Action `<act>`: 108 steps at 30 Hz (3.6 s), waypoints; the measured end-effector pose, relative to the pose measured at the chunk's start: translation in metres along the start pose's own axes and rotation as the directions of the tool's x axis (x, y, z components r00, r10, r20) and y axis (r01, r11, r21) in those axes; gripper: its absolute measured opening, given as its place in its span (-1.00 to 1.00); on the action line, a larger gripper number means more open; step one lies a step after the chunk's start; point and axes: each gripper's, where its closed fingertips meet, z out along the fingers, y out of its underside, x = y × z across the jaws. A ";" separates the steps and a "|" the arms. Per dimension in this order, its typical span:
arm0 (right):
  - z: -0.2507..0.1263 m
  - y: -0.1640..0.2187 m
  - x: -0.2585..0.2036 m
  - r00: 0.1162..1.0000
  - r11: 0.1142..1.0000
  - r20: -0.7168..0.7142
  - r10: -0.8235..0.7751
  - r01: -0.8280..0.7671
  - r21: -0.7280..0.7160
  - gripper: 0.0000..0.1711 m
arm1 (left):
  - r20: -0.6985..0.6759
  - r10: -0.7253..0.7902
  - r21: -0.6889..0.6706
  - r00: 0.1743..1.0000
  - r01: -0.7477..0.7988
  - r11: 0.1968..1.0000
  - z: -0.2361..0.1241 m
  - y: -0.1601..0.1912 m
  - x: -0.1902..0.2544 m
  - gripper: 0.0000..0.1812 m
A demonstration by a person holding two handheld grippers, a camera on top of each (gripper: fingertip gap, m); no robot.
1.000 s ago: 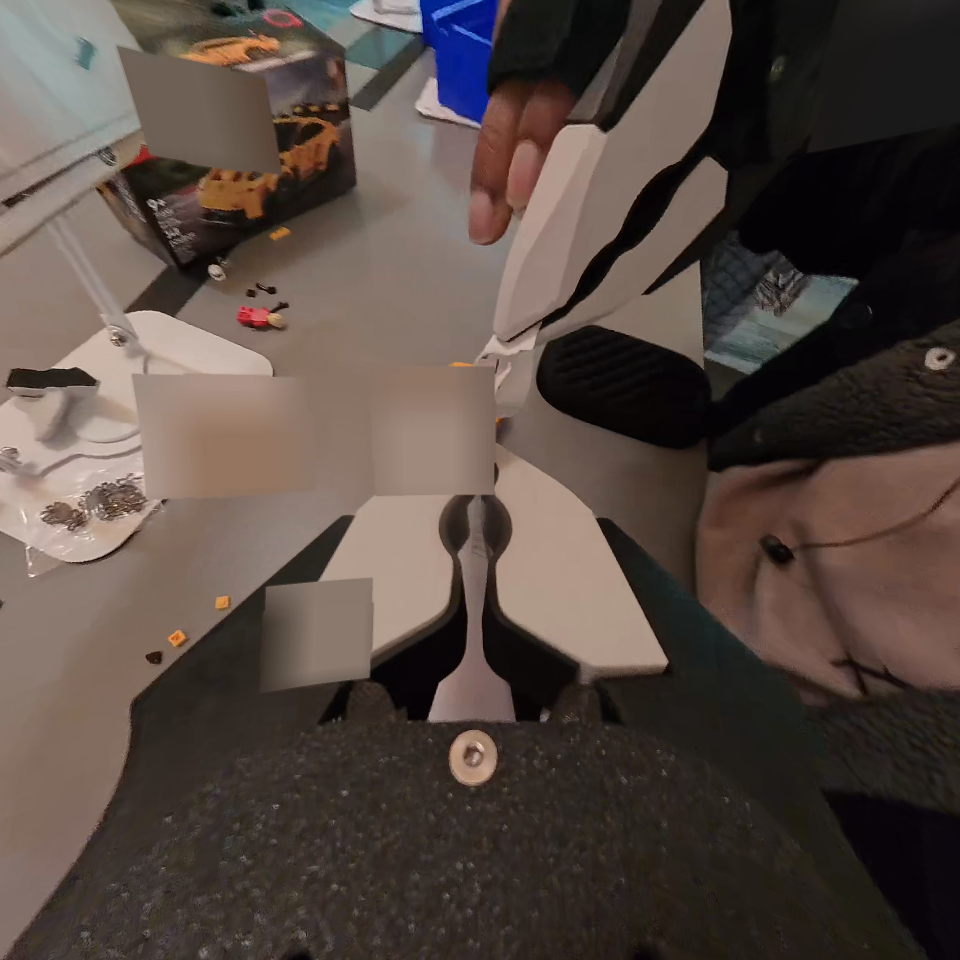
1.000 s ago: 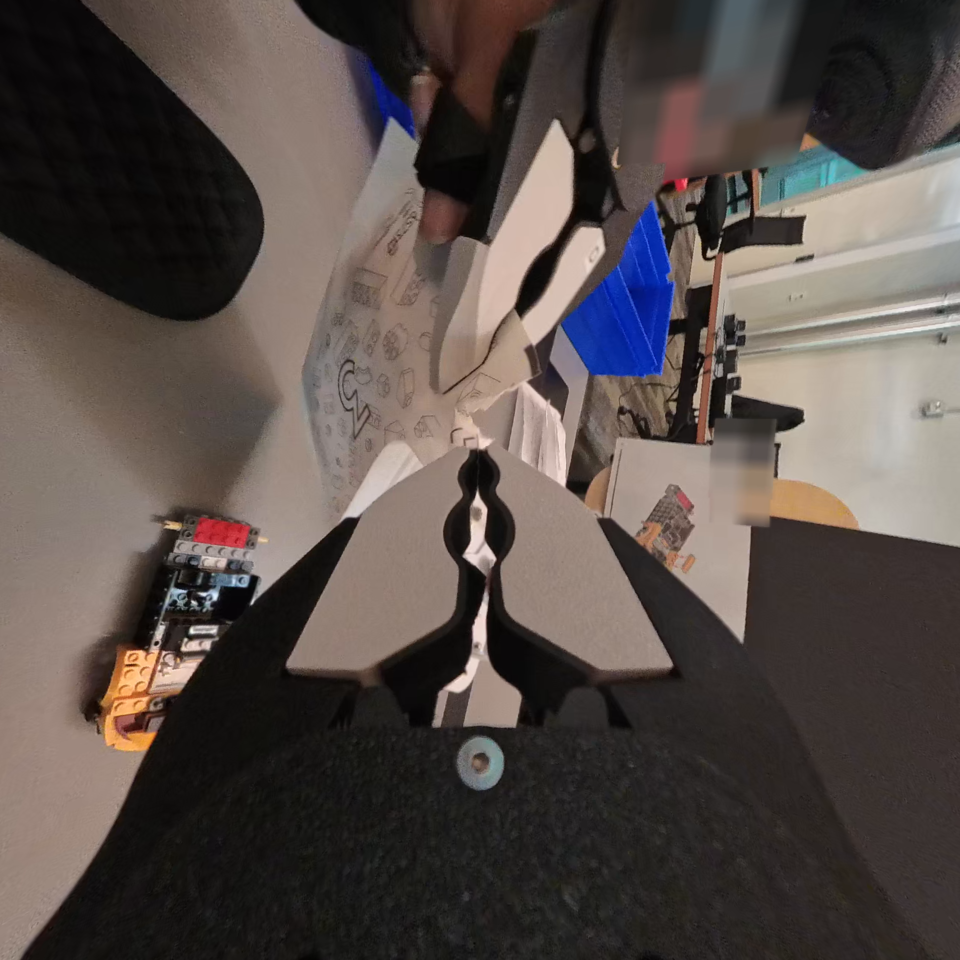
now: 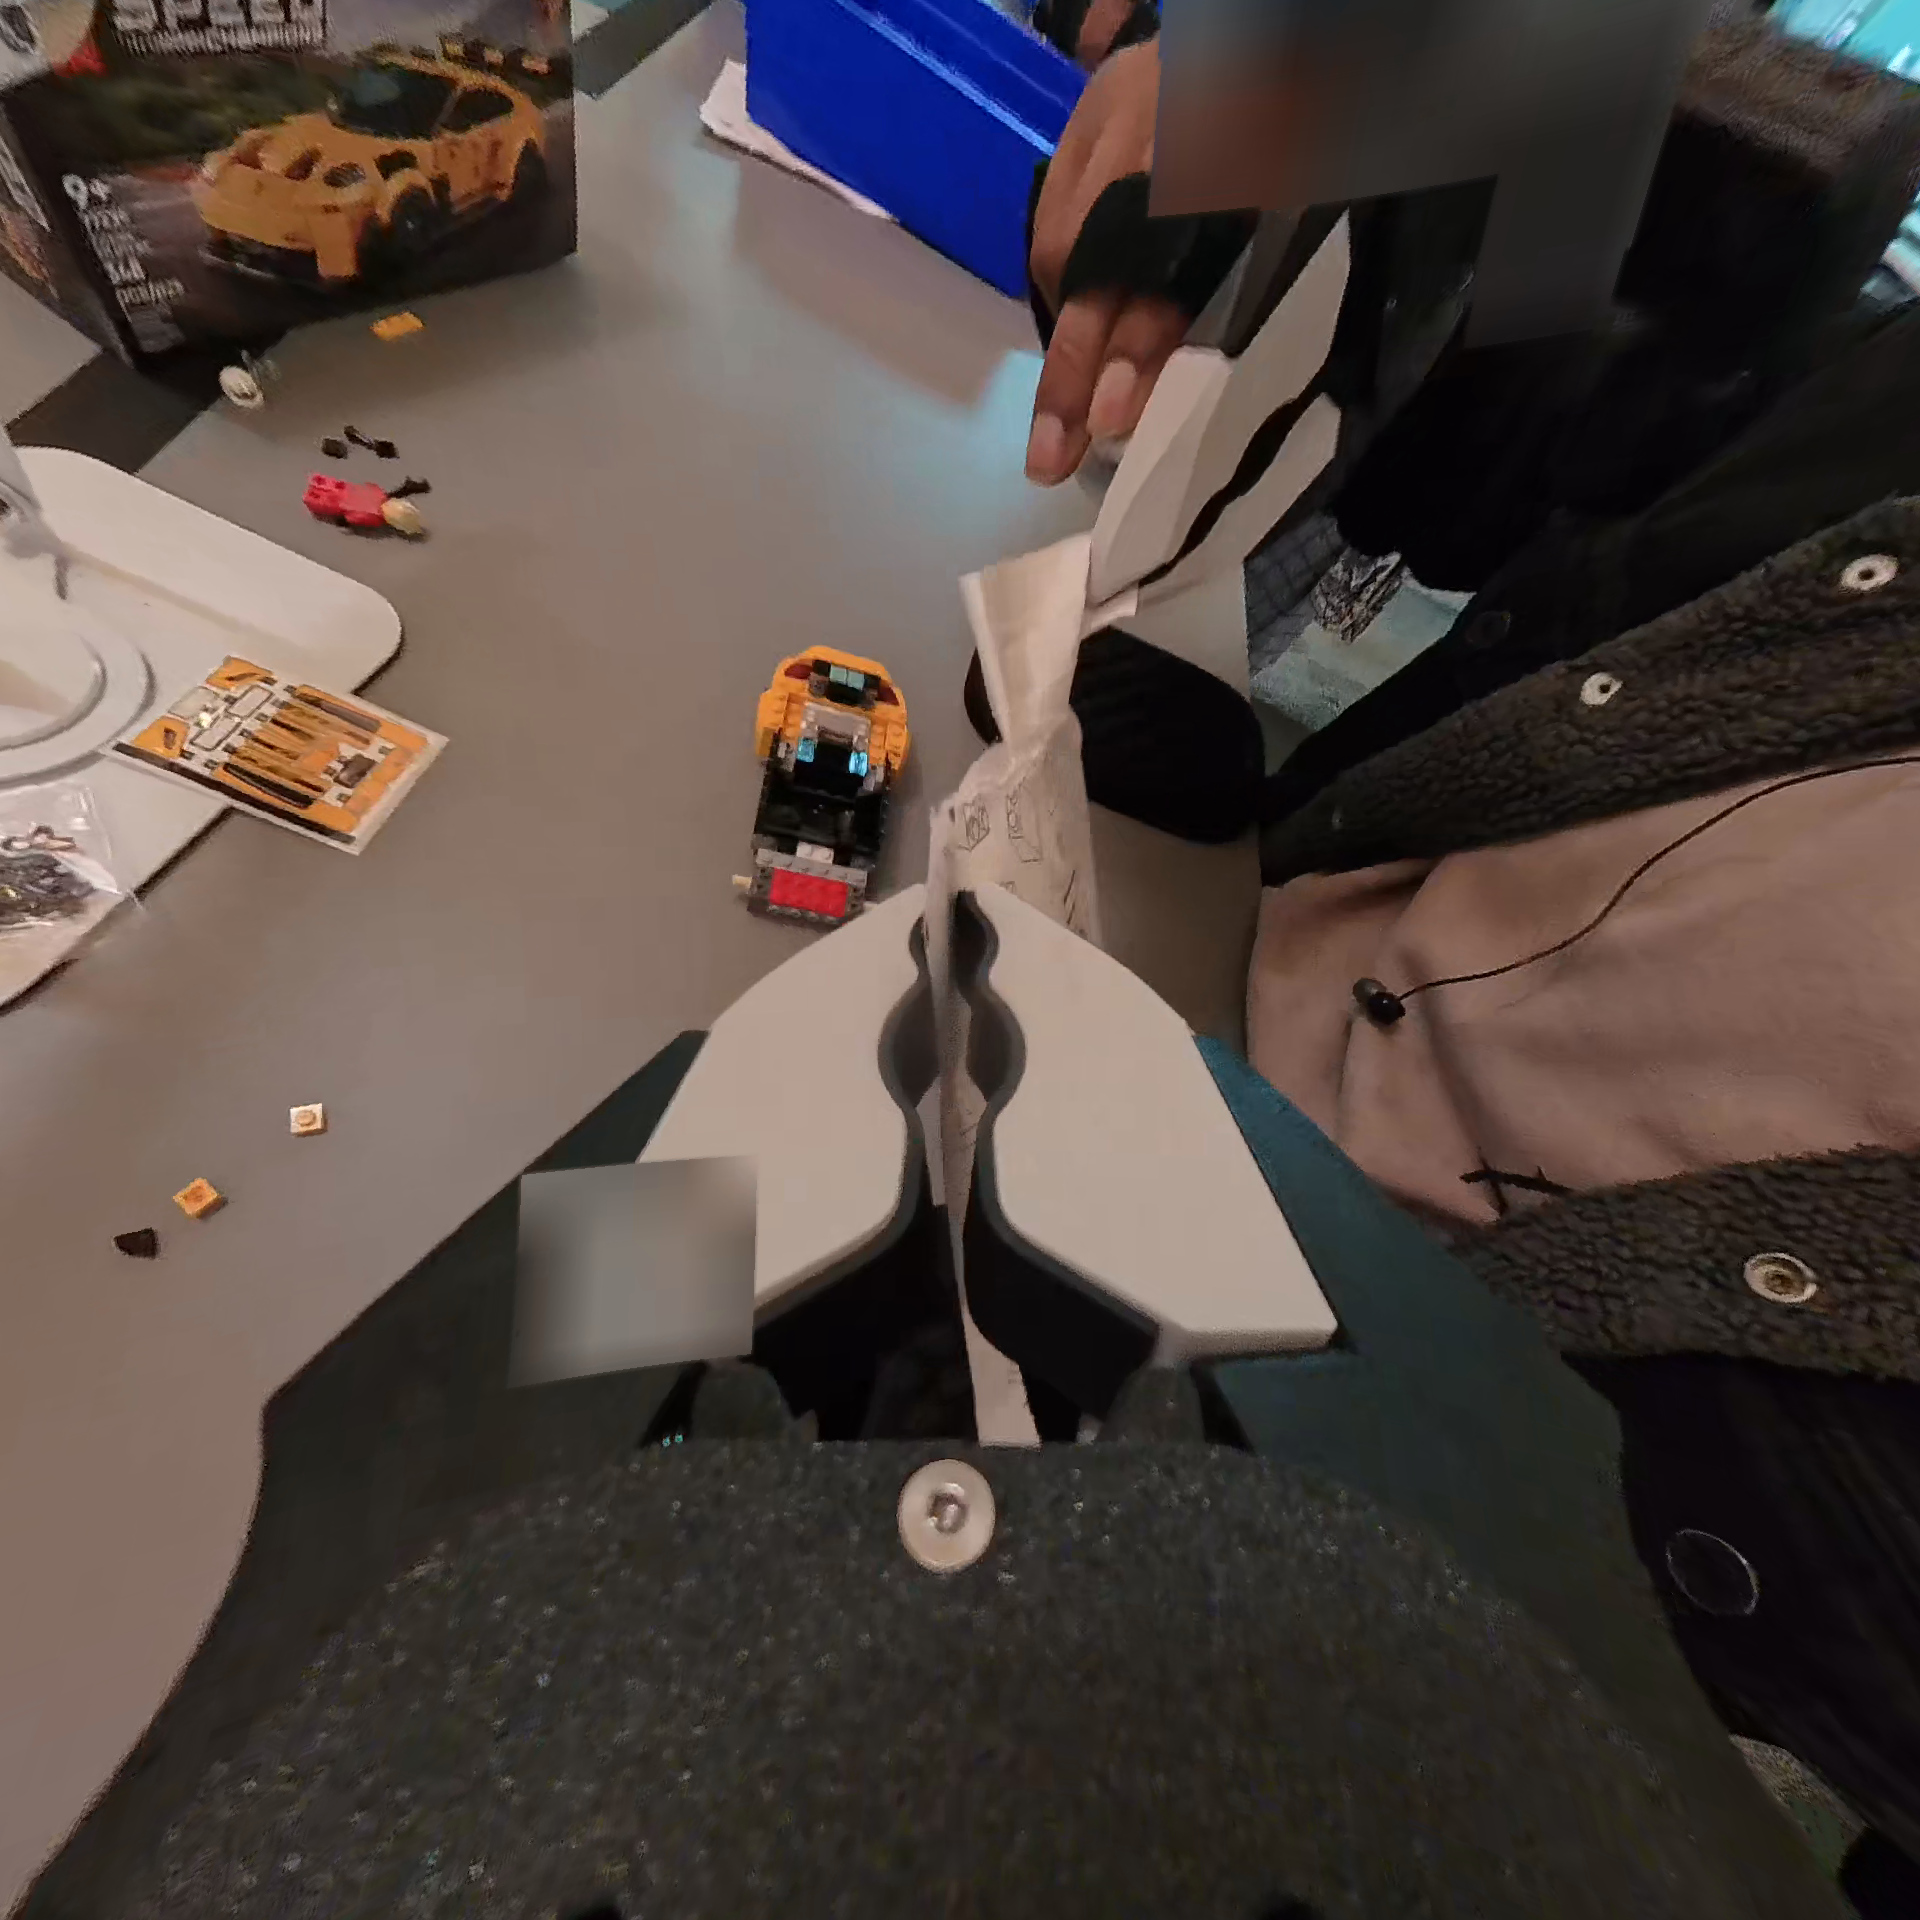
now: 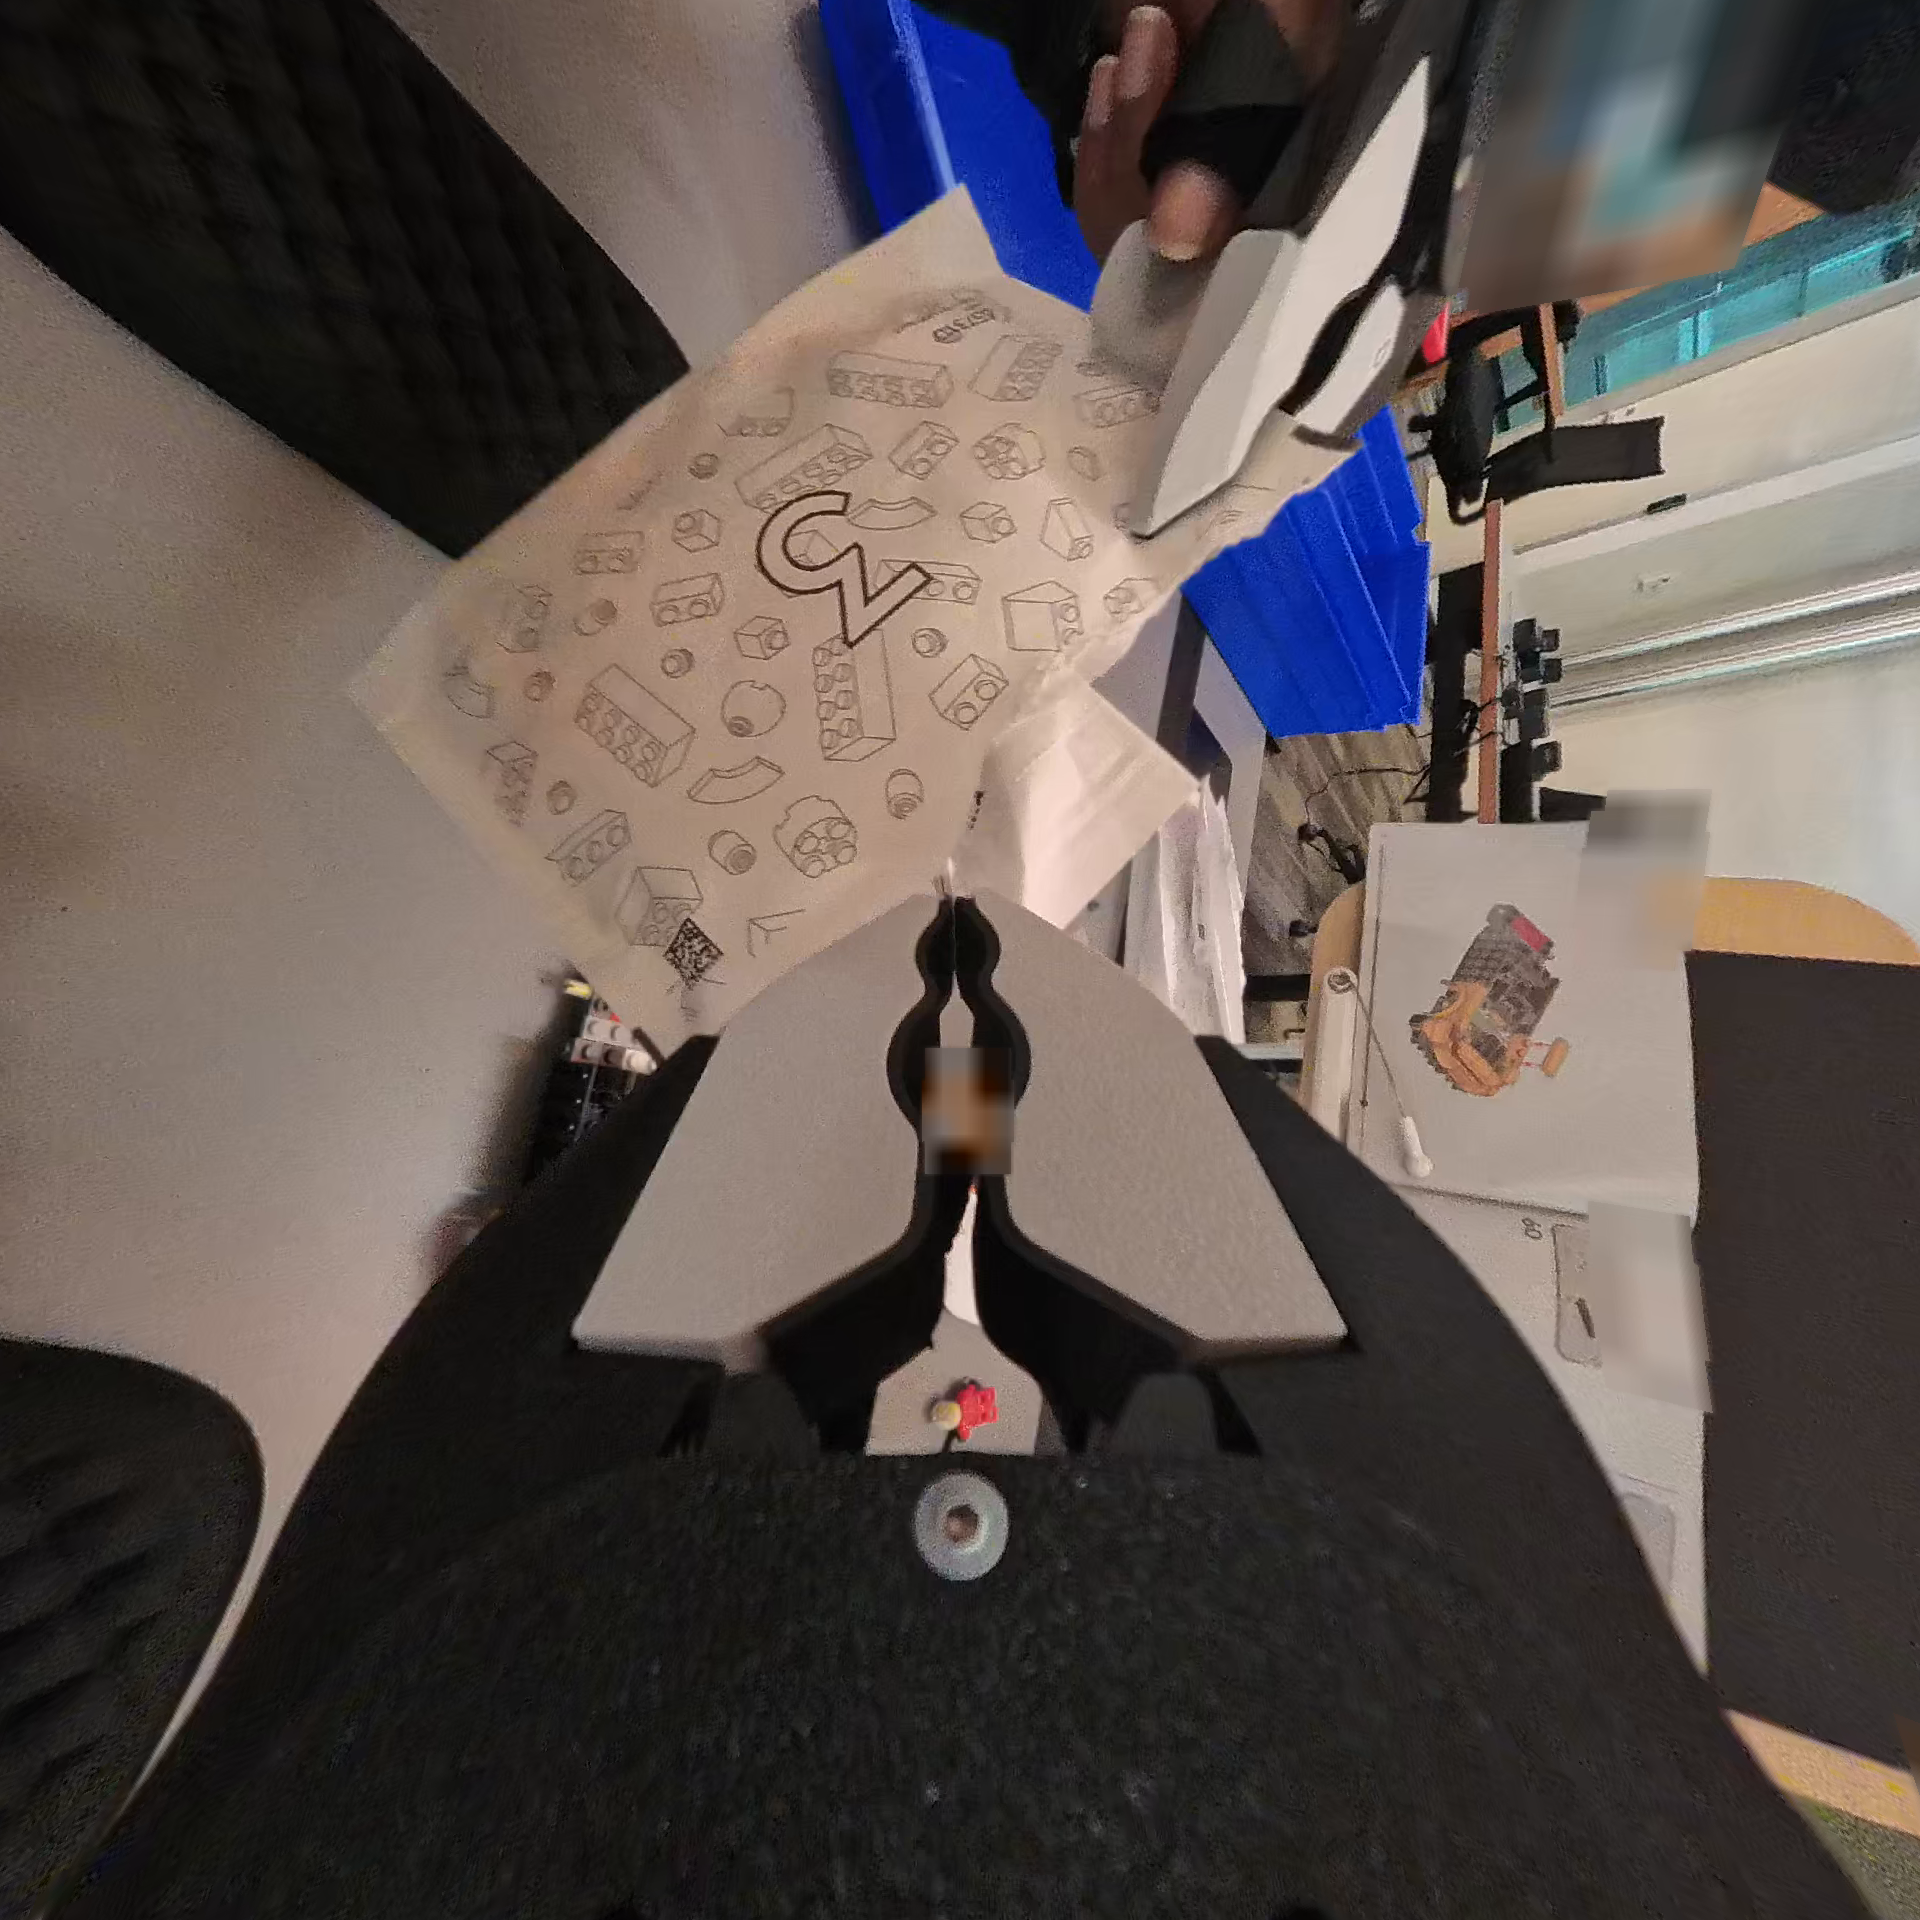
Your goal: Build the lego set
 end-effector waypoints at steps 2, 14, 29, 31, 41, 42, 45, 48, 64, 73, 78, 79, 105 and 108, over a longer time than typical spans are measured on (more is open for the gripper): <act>-0.002 0.000 -0.002 0.999 0.999 0.011 0.034 -0.035 0.019 -1.00 | -0.013 -0.009 0.014 1.000 0.009 1.000 0.000 0.000 0.000 -0.99; -0.034 0.019 -0.003 0.949 0.943 0.047 0.311 -0.314 0.107 -1.00 | -0.036 -0.095 0.033 0.995 0.096 0.995 -0.001 0.032 -0.013 -0.98; -0.086 0.078 -0.007 0.862 0.860 0.057 0.504 -0.506 0.058 -1.00 | 0.000 -0.183 0.112 0.983 0.181 0.977 -0.012 0.057 -0.044 -0.99; -0.103 0.092 -0.004 0.838 0.835 0.027 0.545 -0.546 0.070 -1.00 | -0.006 -0.213 0.172 0.977 0.211 0.962 -0.025 0.060 -0.049 -0.98; -0.175 0.167 0.006 0.710 0.734 -0.204 0.674 -0.674 0.082 -1.00 | 0.116 -0.230 0.180 0.966 0.207 0.962 -0.035 0.094 -0.069 -0.99; -0.181 0.178 0.006 0.690 0.720 -0.234 0.685 -0.691 0.072 -1.00 | 0.125 -0.227 0.181 0.966 0.202 0.962 -0.034 0.094 -0.070 -0.99; -0.202 0.217 0.005 0.620 0.667 -0.344 0.705 -0.744 0.027 -1.00 | 0.139 -0.210 0.192 0.968 0.181 0.964 -0.028 0.092 -0.071 -1.00; -0.223 0.267 -0.006 0.556 0.602 -0.478 0.680 -0.796 -0.068 -1.00 | 0.157 -0.171 0.207 0.973 0.137 0.969 -0.024 0.086 -0.068 -1.00; -0.163 0.409 -0.129 0.397 0.285 -0.572 0.717 -0.917 -0.279 -0.70 | 0.201 0.026 0.225 0.979 -0.072 0.972 -0.017 0.086 -0.038 -1.00; -0.113 0.286 -0.061 0.533 0.507 -0.367 0.762 -0.844 -0.174 -0.21 | 0.146 0.216 0.226 0.965 -0.245 0.943 0.001 0.090 -0.012 -1.00; -0.030 0.125 -0.062 0.687 0.689 0.058 0.724 -0.723 -0.042 -0.21 | 0.100 0.317 0.216 0.943 -0.332 0.918 0.011 0.093 0.007 -1.00; -0.016 0.101 -0.066 0.713 0.719 0.114 0.691 -0.694 -0.018 -0.23 | 0.098 0.335 0.210 0.937 -0.348 0.913 0.012 0.095 0.010 -1.00; 0.068 0.022 -0.083 0.847 0.833 0.223 0.482 -0.522 0.183 -1.00 | 0.225 0.361 -0.012 0.905 -0.368 0.930 0.043 0.129 -0.015 -1.00; 0.073 0.018 -0.082 0.851 0.835 0.220 0.476 -0.516 0.192 -1.00 | 0.256 0.338 -0.024 0.906 -0.344 0.939 0.051 0.129 -0.021 -0.99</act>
